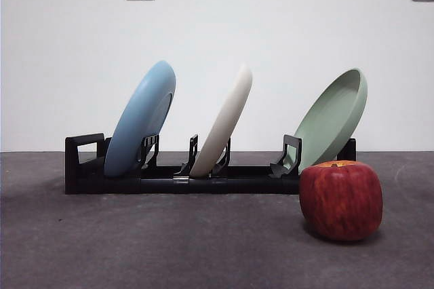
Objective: Take the blue plate from the plate rack,put the plate on the table,take the apple from the table,put the apple in the plate
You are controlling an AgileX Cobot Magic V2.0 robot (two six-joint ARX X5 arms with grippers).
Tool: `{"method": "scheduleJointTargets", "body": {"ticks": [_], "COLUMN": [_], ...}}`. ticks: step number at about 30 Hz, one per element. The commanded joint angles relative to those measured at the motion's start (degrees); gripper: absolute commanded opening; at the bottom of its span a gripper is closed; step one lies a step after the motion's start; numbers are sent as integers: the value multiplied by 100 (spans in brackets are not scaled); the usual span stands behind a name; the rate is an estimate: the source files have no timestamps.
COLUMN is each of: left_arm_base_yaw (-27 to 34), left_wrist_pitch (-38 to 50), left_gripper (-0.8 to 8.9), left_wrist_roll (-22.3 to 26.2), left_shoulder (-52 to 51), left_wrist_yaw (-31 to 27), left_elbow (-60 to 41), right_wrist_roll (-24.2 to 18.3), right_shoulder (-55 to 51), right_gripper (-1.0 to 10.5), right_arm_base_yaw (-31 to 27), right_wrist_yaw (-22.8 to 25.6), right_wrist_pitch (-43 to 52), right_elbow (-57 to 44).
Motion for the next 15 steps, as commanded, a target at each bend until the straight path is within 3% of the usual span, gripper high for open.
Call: {"method": "scheduleJointTargets", "body": {"ticks": [1,4,9,15], "left_arm_base_yaw": [-31,-116,-310,-756], "left_wrist_pitch": [-15,125,754,1023], "left_gripper": [407,409,409,409], "left_wrist_roll": [2,-70,-378,-271], "left_shoulder": [225,457,914,1759], "left_wrist_yaw": [46,35,-55,-476], "left_elbow": [0,0,4,444], "right_wrist_roll": [-72,-72,-74,-74], "right_shoulder": [28,31,31,33], "right_gripper": [280,423,414,409], "right_arm_base_yaw": [2,2,2,2], "right_wrist_yaw": [-17,-17,-15,0], "right_wrist_pitch": [11,-4,-11,-9], "right_elbow": [17,17,17,17]}}
